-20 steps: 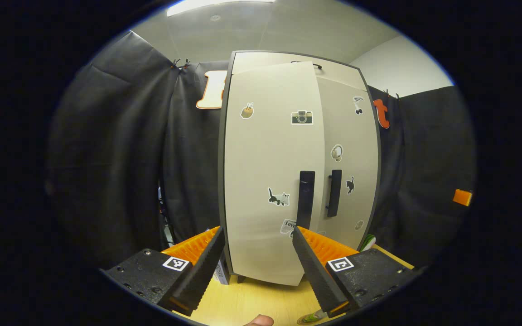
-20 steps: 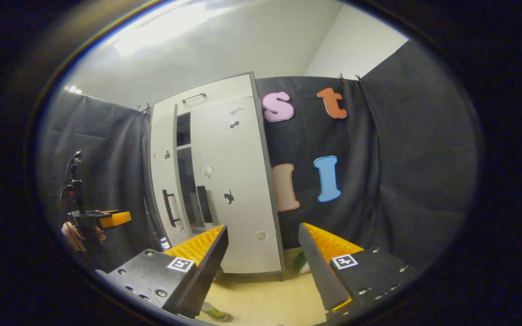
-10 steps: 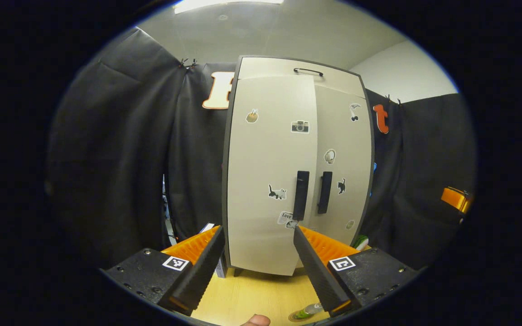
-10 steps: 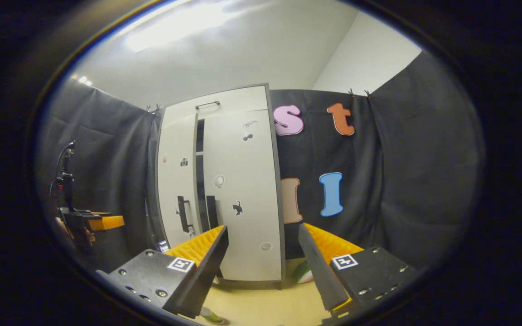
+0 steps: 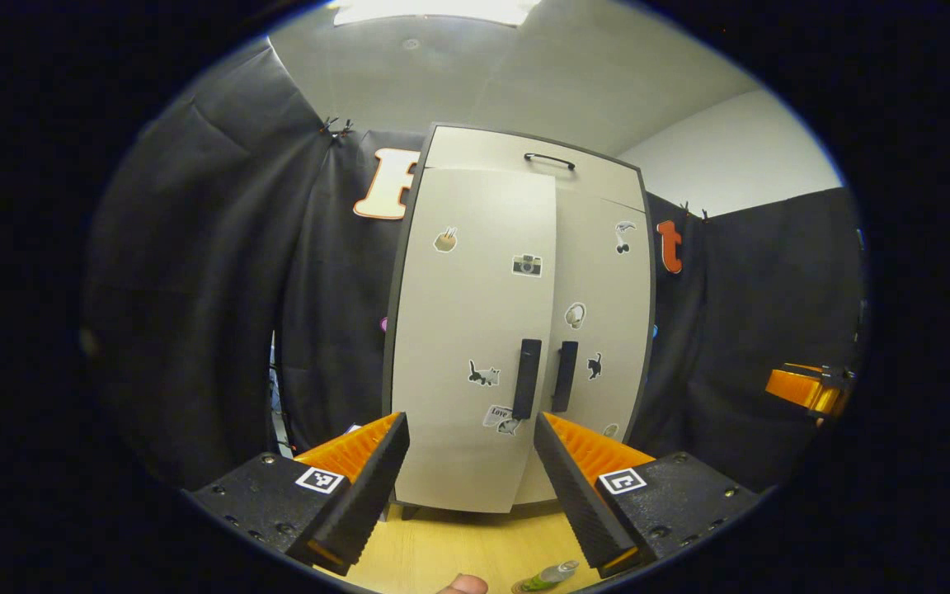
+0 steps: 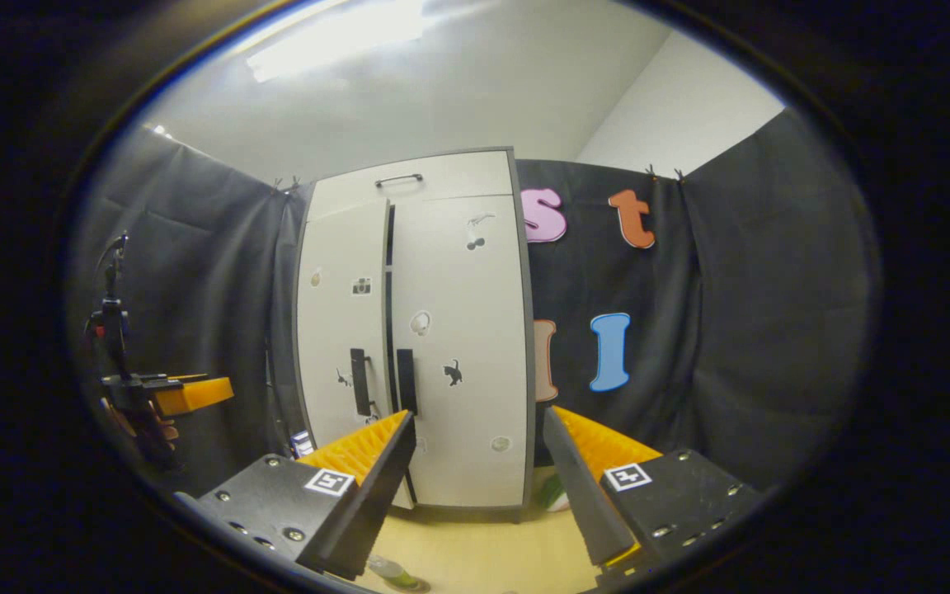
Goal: Grasp the bottle in the cabinet with the left hand and place it on the coaster, then close the right door with the right hand and the left door with the left hand.
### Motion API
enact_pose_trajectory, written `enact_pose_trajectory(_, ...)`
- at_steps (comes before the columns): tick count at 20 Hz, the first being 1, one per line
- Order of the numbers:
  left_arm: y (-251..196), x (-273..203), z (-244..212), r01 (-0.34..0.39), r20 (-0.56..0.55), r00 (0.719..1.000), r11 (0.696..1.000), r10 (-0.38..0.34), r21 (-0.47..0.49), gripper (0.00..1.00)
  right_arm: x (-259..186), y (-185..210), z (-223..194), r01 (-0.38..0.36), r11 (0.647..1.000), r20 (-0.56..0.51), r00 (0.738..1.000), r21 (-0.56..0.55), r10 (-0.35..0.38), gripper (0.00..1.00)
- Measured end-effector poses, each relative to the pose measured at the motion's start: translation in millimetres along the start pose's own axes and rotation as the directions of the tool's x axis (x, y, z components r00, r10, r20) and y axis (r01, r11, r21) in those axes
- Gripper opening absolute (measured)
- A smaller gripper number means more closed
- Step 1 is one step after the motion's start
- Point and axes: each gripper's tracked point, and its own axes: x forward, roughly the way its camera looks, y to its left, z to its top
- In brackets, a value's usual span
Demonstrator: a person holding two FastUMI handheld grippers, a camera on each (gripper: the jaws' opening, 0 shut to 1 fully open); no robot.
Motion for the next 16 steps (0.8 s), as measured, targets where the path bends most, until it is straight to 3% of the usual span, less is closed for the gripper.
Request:
enact_pose_trajectory(1, -0.5, 0.6, 0.1, 0.007, 0.004, 1.000, 1.000, -0.007, 0.022, 0.93, -0.8, 4.6, 0.4, -0.004, 1.000, 0.000, 1.000, 0.001, 0.004, 0.92)
enact_pose_trajectory(4, 1.2, -0.2, 0.7, 0.010, 0.015, 1.000, 0.997, -0.011, 0.081, 0.96, -2.2, 15.7, 1.5, -0.017, 1.000, -0.003, 1.000, 0.005, 0.017, 0.94)
enact_pose_trajectory(5, 2.0, -1.2, -2.1, 0.008, 0.009, 1.000, 0.996, -0.009, 0.088, 0.92, -2.7, 17.3, 3.2, -0.016, 1.000, 0.000, 1.000, -0.001, 0.016, 0.94)
enact_pose_trajectory(11, 12.8, -3.8, -17.7, -0.013, -0.042, 0.999, 0.998, 0.016, 0.065, 1.00, -6.3, 24.7, 3.9, -0.019, 1.000, 0.002, 1.000, -0.020, 0.020, 0.94)
enact_pose_trajectory(16, 20.0, -2.1, -19.2, -0.011, -0.046, 0.999, 0.996, 0.015, 0.087, 0.96, -3.3, 35.5, 5.0, -0.043, 0.999, 0.010, 0.999, -0.017, 0.043, 0.94)
